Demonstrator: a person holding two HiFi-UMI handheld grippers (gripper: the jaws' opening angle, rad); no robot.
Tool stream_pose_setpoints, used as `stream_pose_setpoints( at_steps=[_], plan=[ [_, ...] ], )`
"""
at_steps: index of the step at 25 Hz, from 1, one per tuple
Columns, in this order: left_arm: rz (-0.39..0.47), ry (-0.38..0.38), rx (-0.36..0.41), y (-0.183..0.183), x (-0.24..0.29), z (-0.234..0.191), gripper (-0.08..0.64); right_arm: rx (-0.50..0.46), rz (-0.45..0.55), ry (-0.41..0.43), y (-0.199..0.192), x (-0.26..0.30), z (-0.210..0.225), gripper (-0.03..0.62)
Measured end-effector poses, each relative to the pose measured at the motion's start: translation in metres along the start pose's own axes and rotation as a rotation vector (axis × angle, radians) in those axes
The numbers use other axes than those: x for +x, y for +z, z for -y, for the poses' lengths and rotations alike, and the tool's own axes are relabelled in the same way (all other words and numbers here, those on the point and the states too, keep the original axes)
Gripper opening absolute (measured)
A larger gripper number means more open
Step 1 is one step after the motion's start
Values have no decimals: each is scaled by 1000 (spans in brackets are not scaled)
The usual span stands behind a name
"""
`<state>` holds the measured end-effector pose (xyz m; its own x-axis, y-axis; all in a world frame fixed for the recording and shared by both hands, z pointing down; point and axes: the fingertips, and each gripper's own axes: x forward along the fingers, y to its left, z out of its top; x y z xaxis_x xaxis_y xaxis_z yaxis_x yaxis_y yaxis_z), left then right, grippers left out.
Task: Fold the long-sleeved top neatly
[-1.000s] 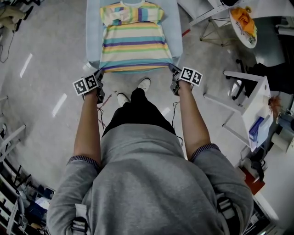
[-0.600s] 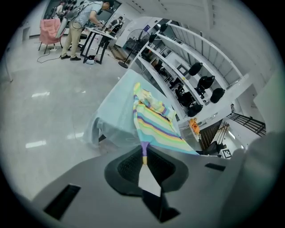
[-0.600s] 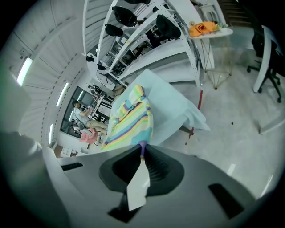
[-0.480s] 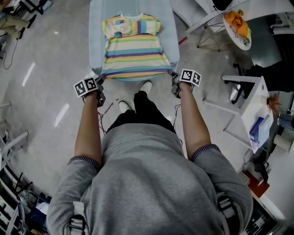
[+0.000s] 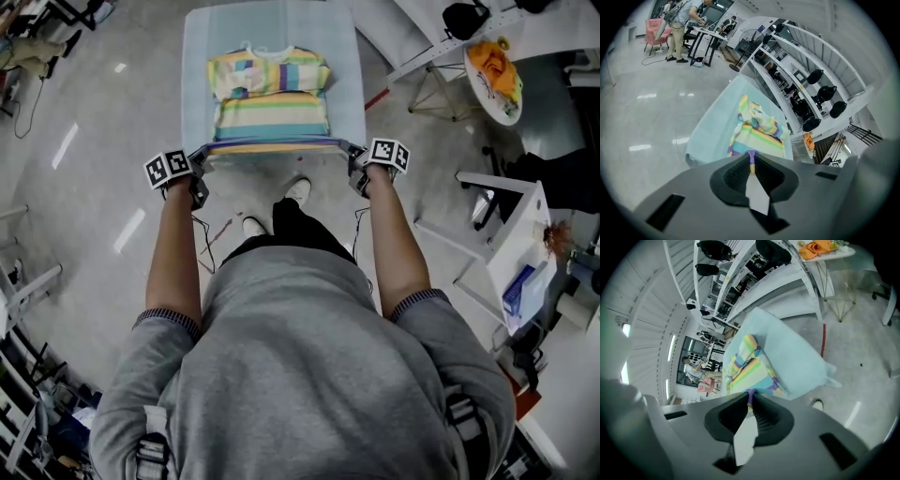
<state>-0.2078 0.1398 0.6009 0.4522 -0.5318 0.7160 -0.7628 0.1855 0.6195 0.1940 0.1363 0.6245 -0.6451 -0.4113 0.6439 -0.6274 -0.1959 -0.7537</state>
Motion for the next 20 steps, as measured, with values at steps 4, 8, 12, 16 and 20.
stream_pose_setpoints(
  at_steps=[4, 8, 12, 16, 20],
  plan=[
    [0, 23, -28, 21, 14, 3, 41, 5, -34, 22, 29, 16, -4, 41],
    [15, 34, -39, 44, 25, 9, 41, 9, -49, 45, 59, 29, -12, 41],
    [28, 31, -54, 62, 33, 11, 41, 16, -50, 66, 83, 39, -20, 41],
    [29, 22, -57, 82, 43, 11, 41, 13, -44, 76, 104, 49, -27, 41],
    [23, 5, -54, 104, 56, 10, 41, 25, -31, 72, 122, 61, -36, 41]
  ],
)
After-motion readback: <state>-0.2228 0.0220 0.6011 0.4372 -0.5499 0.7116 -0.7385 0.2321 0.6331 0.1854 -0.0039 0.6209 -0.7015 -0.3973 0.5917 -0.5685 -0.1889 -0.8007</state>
